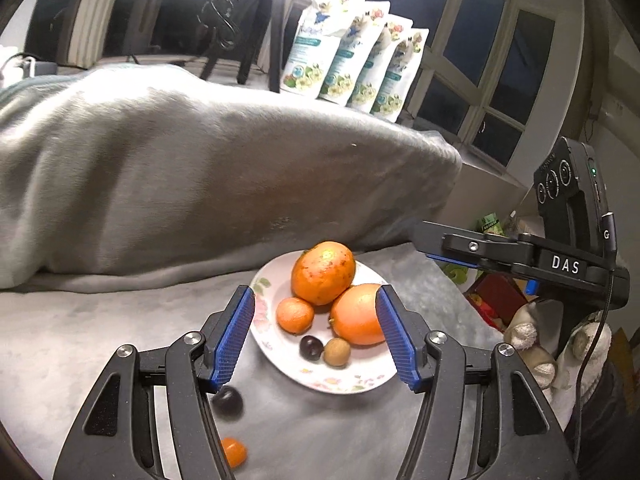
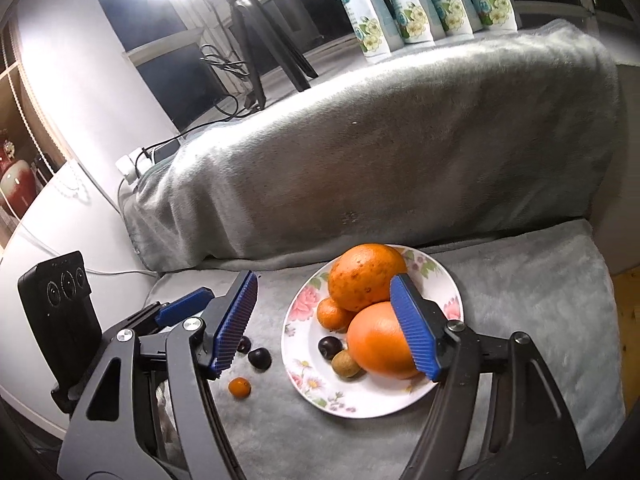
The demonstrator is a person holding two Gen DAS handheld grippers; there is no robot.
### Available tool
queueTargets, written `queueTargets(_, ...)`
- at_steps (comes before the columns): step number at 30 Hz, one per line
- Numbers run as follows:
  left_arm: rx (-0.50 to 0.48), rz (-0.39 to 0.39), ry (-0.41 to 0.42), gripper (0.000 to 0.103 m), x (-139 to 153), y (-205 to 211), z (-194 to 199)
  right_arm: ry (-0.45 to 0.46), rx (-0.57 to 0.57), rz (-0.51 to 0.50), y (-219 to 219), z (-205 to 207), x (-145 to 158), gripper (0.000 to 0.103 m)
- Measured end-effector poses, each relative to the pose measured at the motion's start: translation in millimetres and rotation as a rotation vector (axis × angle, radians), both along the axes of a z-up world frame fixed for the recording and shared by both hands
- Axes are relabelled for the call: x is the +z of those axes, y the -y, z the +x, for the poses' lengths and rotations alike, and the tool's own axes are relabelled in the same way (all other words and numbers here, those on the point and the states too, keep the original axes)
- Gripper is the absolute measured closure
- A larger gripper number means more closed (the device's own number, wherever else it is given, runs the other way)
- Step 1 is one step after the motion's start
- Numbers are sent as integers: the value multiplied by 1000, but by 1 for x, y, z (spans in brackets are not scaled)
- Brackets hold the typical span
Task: Organize fruits
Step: 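Open both grippers to release the large orange and withdraw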
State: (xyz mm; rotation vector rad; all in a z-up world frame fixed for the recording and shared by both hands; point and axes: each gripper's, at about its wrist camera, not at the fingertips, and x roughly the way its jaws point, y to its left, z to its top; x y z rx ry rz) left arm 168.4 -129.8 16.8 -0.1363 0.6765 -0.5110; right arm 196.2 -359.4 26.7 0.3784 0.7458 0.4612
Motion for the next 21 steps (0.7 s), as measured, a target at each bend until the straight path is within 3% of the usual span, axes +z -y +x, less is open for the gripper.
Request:
queueTargets(9,66,28,35,40,6,-43,-18,73,24,-136,-29,-31,10,31)
queueTargets(21,188,78,3,40,-11,-107,-29,134,119,-263,-82,-62,2,31)
